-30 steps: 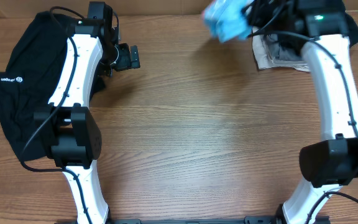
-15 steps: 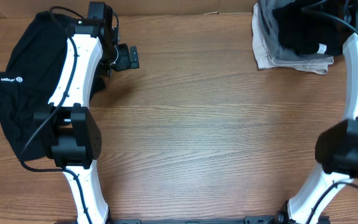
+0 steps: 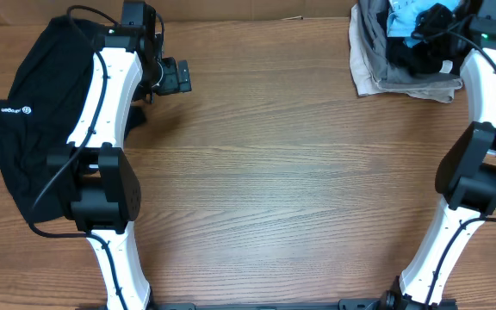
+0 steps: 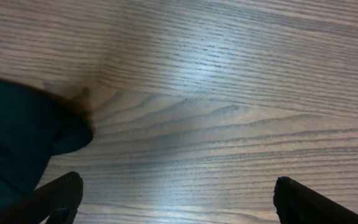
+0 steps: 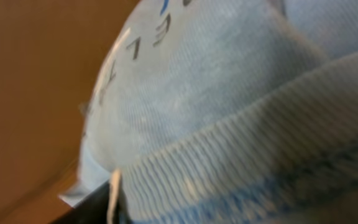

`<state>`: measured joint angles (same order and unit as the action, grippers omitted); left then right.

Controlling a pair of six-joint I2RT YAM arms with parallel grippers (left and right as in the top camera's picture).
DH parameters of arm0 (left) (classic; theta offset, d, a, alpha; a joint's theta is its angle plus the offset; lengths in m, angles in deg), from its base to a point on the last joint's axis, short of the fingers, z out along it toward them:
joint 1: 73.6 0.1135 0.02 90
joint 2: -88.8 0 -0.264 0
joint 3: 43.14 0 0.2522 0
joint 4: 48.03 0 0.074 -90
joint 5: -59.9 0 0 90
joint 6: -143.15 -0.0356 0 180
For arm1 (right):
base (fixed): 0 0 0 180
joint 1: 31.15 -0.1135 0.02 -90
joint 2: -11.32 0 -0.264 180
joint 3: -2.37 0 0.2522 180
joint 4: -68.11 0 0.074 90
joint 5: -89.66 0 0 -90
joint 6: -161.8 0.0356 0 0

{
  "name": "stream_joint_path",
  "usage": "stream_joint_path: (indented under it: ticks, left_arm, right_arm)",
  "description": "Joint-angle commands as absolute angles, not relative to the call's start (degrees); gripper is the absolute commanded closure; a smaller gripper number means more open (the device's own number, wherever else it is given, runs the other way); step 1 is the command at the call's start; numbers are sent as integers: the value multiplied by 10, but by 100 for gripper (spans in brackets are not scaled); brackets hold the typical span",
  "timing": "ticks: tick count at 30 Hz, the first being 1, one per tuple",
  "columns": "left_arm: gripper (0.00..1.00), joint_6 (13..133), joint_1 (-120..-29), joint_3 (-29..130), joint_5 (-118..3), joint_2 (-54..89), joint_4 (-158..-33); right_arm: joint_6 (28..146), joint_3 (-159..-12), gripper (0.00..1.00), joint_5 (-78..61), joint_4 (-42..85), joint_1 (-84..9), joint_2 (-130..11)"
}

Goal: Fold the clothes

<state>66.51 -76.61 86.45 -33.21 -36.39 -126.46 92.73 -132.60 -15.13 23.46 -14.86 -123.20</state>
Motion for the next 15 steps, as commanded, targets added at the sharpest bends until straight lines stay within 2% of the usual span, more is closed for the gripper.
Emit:
stream_joint_path:
  ticks: [1,4,11,15]
  left_arm:
    - [0,669,-770,861,-325,-365,-1262]
    - [0,669,-770,861,-325,-365,-1262]
    - [0,669,-770,861,-324,-365,-1262]
    - [0,669,-770,861,-324,-365,-1262]
  right_arm:
    - [896,-1341,35,-156,198,-122,-1190]
    - [874,-1341,25,-165,164,-115,-1150]
    - [835,-1341,10,-167,60,-116,-1030]
    - [799,-1341,8,-202,-13,-116,-972]
